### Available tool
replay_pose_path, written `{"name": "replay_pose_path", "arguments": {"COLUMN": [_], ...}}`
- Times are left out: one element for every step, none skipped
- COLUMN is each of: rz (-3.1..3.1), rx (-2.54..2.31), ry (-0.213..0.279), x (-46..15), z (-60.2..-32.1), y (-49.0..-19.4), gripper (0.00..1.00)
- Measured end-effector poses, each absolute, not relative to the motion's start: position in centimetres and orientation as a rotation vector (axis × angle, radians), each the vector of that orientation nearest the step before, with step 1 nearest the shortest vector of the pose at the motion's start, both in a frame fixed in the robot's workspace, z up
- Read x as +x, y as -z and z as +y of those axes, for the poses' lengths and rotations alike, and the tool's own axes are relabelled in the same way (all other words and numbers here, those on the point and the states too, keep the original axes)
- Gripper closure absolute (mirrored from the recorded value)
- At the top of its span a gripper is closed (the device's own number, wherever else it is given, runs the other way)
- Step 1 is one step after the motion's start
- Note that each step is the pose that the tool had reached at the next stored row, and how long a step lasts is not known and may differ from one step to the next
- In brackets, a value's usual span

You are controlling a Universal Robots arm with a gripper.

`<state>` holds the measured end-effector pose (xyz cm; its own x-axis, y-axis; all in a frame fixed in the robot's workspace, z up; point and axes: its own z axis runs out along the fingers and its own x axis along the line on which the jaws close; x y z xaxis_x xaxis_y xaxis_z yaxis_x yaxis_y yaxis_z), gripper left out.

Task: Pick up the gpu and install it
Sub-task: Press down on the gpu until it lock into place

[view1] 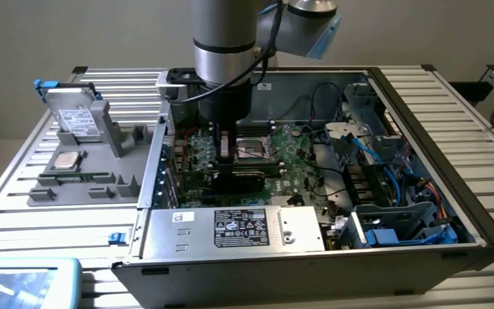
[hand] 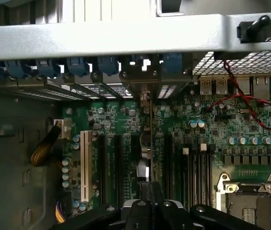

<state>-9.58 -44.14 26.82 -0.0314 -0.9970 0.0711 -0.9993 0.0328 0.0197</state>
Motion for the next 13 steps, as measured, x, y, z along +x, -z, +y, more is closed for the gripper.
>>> {"name": "replay_pose_path", "arguments": {"rz": [-2.210, -2.209, -2.208, -2.209, -2.210, -2.211, -2.211, -2.211, -2.212, -2.212, -2.212, -2.212, -2.211], "rx": [2.140, 2.139, 2.139, 2.139, 2.140, 2.140, 2.139, 2.138, 2.138, 2.137, 2.137, 2.136, 2.135], "ry": [-0.054, -0.055, -0.055, -0.055, -0.053, -0.053, -0.054, -0.054, -0.054, -0.054, -0.053, -0.053, -0.050], "x": [-9.6, -9.6, -9.6, -9.6, -9.6, -9.6, -9.6, -9.6, -9.6, -9.6, -9.6, -9.6, -9.6], "z": [-44.1, -44.2, -44.2, -44.2, -44.1, -44.1, -44.1, -44.1, -44.1, -44.1, -44.1, -44.1, -44.1], "y": [-26.6, -26.5, -26.5, -26.4, -26.6, -26.9, -27.4, -27.9, -28.3, -28.8, -29.2, -29.4, -29.4], "gripper": [0.88, 0.88, 0.88, 0.88, 0.88, 0.88, 0.88, 0.88, 0.88, 0.88, 0.88, 0.88, 0.88]}}
